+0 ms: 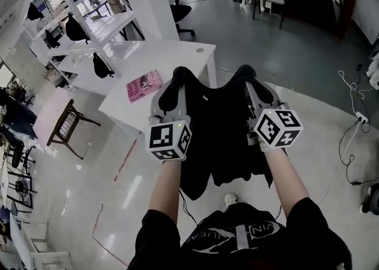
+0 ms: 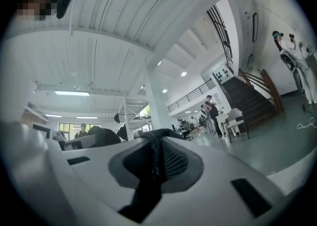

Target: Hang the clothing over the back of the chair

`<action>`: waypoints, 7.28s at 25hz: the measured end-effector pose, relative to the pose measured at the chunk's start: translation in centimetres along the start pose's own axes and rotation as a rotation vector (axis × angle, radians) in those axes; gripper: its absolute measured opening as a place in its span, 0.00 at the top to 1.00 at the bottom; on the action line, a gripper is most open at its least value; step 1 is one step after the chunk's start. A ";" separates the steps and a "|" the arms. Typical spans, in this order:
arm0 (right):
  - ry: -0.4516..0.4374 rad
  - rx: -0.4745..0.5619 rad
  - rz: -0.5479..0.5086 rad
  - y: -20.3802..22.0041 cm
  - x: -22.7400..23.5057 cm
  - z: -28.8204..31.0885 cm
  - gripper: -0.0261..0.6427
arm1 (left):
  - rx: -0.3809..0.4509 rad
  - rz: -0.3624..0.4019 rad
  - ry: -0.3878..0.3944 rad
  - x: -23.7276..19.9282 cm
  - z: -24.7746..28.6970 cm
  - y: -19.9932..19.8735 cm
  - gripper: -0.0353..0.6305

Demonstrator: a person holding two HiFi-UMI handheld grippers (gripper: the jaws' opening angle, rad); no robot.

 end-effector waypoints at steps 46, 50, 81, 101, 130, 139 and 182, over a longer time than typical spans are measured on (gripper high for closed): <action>-0.024 -0.946 -0.497 26.7 12.5 0.4 0.78 | -0.767 0.340 0.496 6.2 0.5 29.2 0.76; -0.028 -0.941 -0.476 26.4 12.2 0.0 0.75 | -0.801 0.342 0.514 6.2 -0.2 29.5 0.75; -0.027 -0.663 -0.371 19.4 6.9 -4.0 0.93 | -0.717 0.264 0.351 4.8 -5.2 23.4 0.93; -0.035 -0.474 -0.283 16.0 2.6 -9.0 0.93 | -0.530 0.036 0.186 5.3 -10.6 18.0 0.93; 0.011 -0.335 -0.247 14.9 -0.4 -15.3 0.93 | -0.381 -0.046 0.090 6.5 -17.0 14.3 0.93; 0.019 -0.309 -0.239 14.7 -1.4 -17.1 0.93 | -0.348 -0.155 0.050 6.7 -19.2 13.0 0.93; 0.032 -0.261 -0.209 15.1 -4.0 -21.0 0.93 | -0.332 -0.123 0.047 7.7 -23.8 10.9 0.93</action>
Point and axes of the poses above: the fingertips, and each gripper's own axes: z forward along the fingers, x to its right, y out of its underside, the point moved 1 cm from there along -z, backward along the fingers, and after that the axes turned 10 degrees about z, right-handed, at the moved point
